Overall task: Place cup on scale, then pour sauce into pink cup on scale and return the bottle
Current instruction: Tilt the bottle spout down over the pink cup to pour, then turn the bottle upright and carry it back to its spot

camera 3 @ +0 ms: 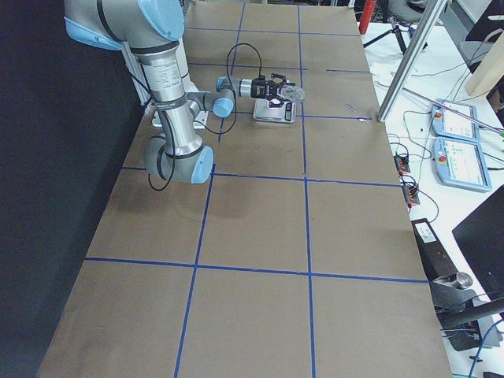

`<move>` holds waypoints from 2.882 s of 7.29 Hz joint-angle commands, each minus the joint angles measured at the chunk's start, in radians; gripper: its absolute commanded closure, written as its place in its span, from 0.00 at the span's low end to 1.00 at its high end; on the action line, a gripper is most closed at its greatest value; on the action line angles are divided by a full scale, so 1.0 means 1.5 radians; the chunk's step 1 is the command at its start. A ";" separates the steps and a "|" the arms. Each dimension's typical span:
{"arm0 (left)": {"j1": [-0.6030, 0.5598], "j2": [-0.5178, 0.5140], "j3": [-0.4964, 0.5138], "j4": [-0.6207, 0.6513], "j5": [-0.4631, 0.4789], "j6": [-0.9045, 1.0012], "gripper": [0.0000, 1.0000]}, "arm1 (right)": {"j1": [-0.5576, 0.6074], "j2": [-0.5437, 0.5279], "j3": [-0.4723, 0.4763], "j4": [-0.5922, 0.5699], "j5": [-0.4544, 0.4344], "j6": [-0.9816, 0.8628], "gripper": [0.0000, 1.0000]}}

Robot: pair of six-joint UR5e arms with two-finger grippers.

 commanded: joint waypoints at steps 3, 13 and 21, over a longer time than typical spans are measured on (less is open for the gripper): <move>0.000 -0.002 -0.002 0.001 0.001 0.000 0.00 | 0.001 0.001 0.001 0.010 -0.001 0.012 1.00; 0.000 -0.002 -0.011 0.001 0.000 -0.001 0.00 | -0.007 -0.012 0.021 0.010 0.084 0.437 1.00; -0.002 -0.007 -0.022 0.002 0.001 -0.007 0.00 | 0.000 -0.073 0.193 0.010 0.247 0.835 1.00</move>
